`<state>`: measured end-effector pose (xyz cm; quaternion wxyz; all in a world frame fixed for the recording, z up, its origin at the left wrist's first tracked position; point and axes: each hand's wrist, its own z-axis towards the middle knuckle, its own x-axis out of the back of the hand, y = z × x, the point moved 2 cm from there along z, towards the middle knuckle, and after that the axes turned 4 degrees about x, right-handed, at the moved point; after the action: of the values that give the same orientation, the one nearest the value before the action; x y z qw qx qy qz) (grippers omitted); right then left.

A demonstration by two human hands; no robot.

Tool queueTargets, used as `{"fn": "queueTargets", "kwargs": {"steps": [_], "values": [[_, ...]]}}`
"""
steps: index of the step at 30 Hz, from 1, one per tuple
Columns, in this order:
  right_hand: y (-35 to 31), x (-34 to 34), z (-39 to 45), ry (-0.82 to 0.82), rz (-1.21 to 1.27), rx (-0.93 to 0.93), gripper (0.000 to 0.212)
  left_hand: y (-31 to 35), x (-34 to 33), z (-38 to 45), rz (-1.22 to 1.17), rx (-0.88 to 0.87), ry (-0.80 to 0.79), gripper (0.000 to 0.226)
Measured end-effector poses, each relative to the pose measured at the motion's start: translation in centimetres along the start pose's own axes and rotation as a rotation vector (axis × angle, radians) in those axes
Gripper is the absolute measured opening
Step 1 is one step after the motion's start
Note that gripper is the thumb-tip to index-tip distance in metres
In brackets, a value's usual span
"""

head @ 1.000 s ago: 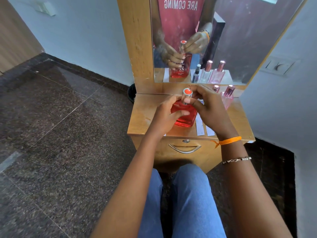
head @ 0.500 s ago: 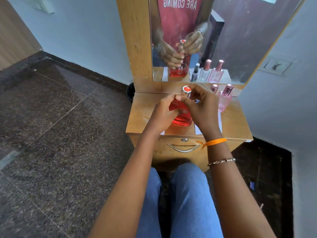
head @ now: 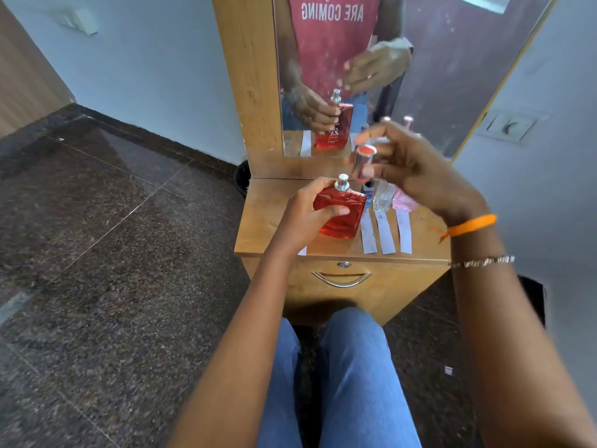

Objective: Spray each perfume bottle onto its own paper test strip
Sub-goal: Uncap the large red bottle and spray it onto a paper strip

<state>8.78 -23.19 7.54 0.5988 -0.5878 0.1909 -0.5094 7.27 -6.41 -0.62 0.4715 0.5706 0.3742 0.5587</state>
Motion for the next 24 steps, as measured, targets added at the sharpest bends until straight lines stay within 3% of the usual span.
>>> {"fn": "queueTargets", "kwargs": {"steps": [4,7,14,20,24], "values": [[2.5,-3.9,-4.4,0.398,-0.057,0.024,0.022,0.0,-0.4,-0.1,0.042,-0.024,0.041,0.039],[4.4,-6.6,-6.8,0.652,-0.067,0.036,0.026,0.0,-0.4,-0.2,0.052,-0.022,0.060,0.039],[7.6,-9.9,-7.7,0.669,-0.414,-0.123,0.025,1.0,0.1,-1.4,0.033,-0.067,0.165,0.036],[8.3,-10.2,-7.2,0.661,-0.467,-0.231,0.026,1.7,1.0,-1.9,-0.033,-0.059,0.214,0.041],[7.6,-9.9,-7.4,0.680,-0.504,-0.190,0.045,1.7,1.2,-2.0,-0.049,-0.045,0.203,0.048]]}}
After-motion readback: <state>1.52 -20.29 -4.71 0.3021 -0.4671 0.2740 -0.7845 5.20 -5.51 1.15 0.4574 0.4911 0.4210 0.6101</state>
